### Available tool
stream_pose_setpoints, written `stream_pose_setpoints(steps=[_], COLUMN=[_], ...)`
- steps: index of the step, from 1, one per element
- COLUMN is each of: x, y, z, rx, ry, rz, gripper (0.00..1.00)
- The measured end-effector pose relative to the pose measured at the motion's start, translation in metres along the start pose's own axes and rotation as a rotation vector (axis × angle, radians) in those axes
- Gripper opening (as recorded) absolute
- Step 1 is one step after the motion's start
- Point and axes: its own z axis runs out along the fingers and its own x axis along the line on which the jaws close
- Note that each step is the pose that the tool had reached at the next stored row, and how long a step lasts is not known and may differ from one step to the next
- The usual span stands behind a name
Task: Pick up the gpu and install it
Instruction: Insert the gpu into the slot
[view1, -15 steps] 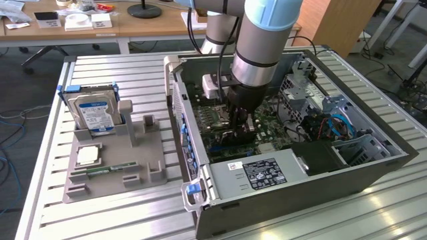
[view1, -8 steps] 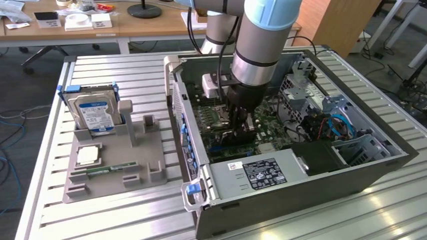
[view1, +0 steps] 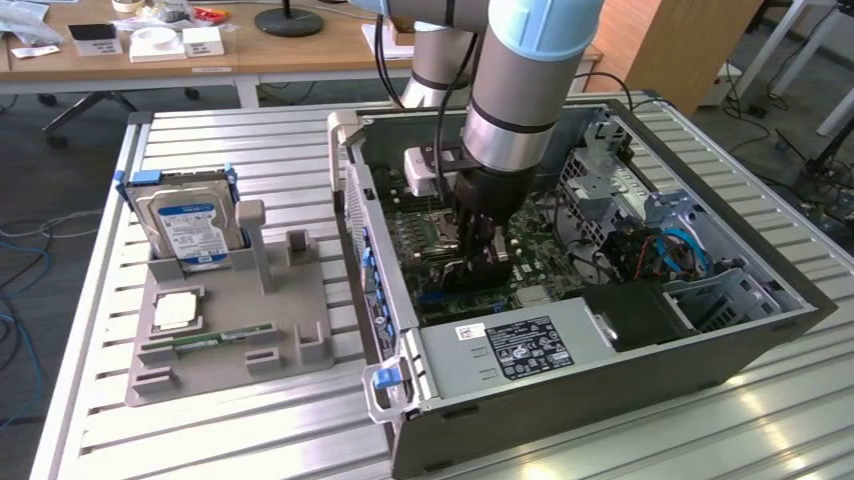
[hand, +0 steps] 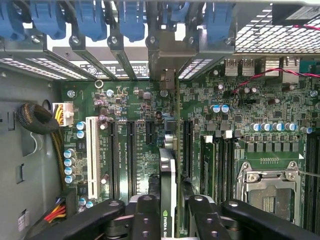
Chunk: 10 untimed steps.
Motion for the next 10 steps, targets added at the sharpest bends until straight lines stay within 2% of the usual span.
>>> stream_pose_setpoints(steps=[10], x=[0.0004], y=[0.0003], z=[0.0002], rx=[0.0004], ry=[-0.0007], rz=[0.000], gripper=[0.26])
